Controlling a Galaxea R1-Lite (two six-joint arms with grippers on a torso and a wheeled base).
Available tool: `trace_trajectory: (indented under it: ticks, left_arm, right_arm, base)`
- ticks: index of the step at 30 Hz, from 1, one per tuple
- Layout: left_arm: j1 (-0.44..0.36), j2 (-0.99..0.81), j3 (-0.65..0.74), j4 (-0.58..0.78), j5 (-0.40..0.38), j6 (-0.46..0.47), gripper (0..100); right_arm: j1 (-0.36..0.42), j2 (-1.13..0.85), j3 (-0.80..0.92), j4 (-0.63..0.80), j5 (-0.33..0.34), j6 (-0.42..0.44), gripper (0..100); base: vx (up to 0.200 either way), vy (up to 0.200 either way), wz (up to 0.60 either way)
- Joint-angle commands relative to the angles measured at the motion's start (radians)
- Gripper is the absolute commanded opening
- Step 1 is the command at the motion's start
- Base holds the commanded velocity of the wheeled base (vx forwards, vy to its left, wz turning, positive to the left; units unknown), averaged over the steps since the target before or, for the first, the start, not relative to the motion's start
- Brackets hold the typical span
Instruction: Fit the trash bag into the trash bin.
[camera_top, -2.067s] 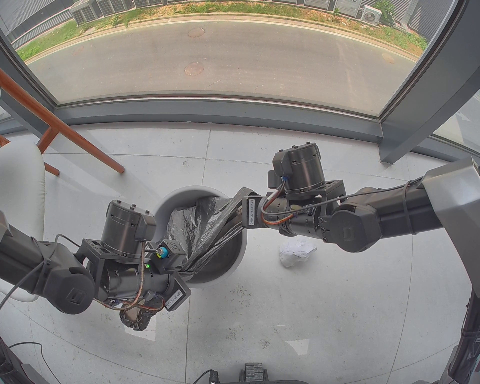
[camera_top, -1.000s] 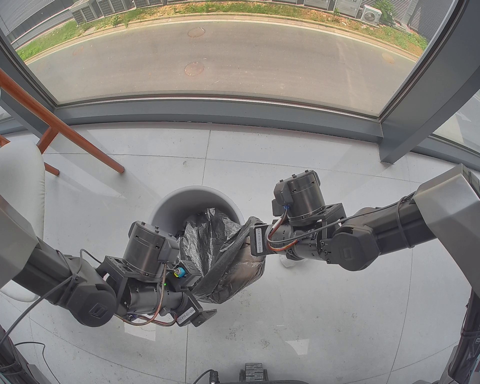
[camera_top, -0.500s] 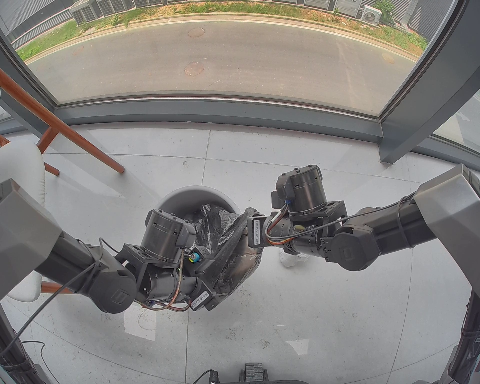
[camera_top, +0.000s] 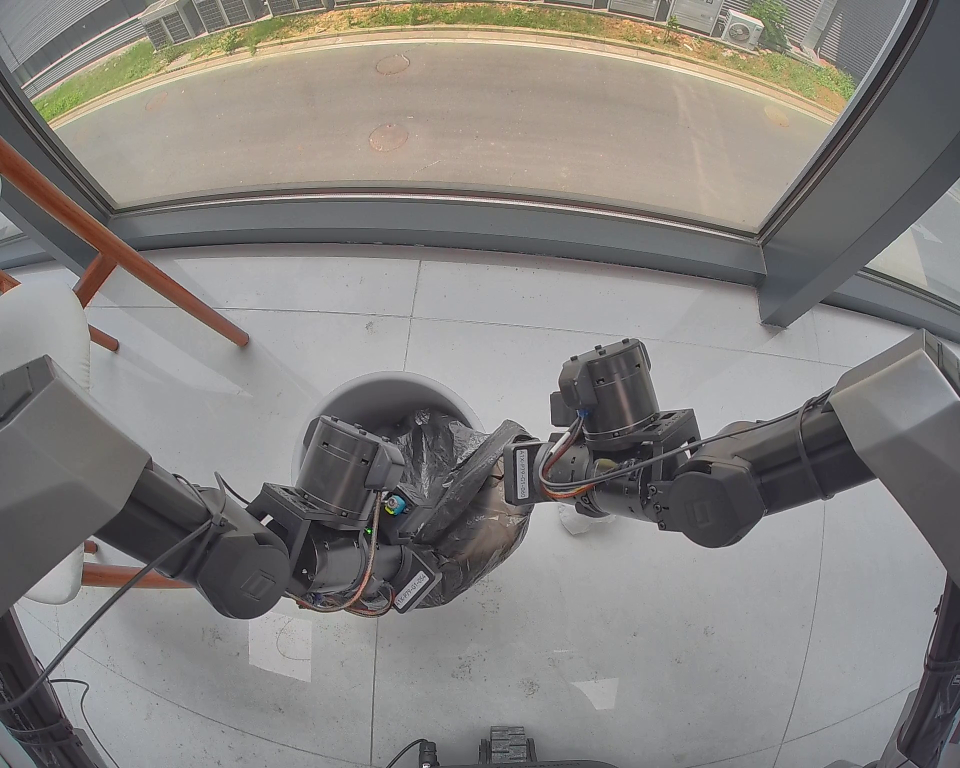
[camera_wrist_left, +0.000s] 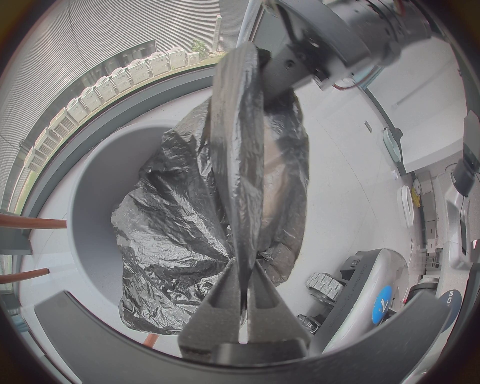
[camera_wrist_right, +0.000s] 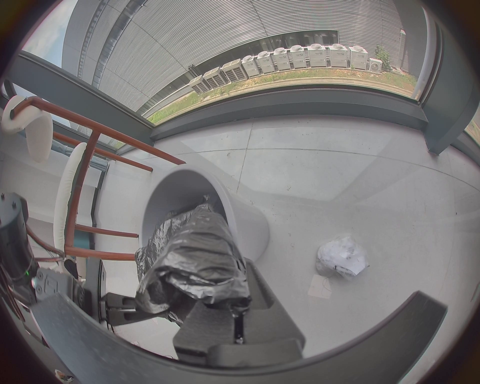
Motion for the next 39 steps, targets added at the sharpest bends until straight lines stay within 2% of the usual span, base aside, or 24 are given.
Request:
trace_trajectory:
  ticks: [1, 7, 15, 19, 23, 26, 30, 35, 39]
  left_arm:
    - [0.003, -0.009, -0.012, -0.002, -0.004, -0.003, 0]
    - [0.009, -0.048, -0.024, -0.001, 0.0, -0.029, 0]
    - [0.114, -0.092, -0.051, -0.005, -0.005, -0.029, 0]
    - [0.16, -0.106, -0.088, -0.011, -0.007, -0.027, 0]
    - [0.163, -0.107, -0.139, -0.007, -0.007, -0.029, 0]
    - [0.169, -0.107, -0.179, -0.004, -0.007, -0.029, 0]
    - [0.181, -0.103, -0.222, -0.002, -0.005, -0.029, 0]
    - [0.195, -0.1, -0.266, 0.018, -0.005, -0.031, 0]
    - [0.198, -0.1, -0.292, 0.025, -0.005, -0.031, 0]
  right_arm:
    - [0.001, -0.015, 0.025, -0.001, 0.0, -0.001, 0]
    - [-0.002, -0.026, 0.027, -0.001, 0.006, -0.021, 0]
    - [-0.013, -0.029, 0.009, -0.016, 0.06, -0.064, 0]
    - [-0.013, -0.025, 0.004, -0.1, 0.08, -0.075, 0]
    - [-0.015, -0.022, 0.001, -0.162, 0.16, -0.141, 0]
    - [-0.015, -0.02, -0.018, -0.177, 0.17, -0.182, 0]
    - [-0.025, -0.012, -0.064, -0.177, 0.184, -0.187, 0]
    - [-0.064, 0.003, -0.119, -0.168, 0.224, -0.199, 0]
    - [-0.11, 0.02, -0.136, -0.169, 0.259, -0.245, 0]
  base:
    - [0.0, 0.0, 0.0]
    - [0.0, 0.0, 0.0]
    - [0.0, 0.0, 0.0]
    - [0.0, 0.0, 0.0]
    - [0.0, 0.0, 0.0]
    - [0.0, 0.0, 0.0]
    - [0.0, 0.0, 0.0]
    - [0.0, 0.0, 0.0]
    - [0.0, 0.0, 0.0]
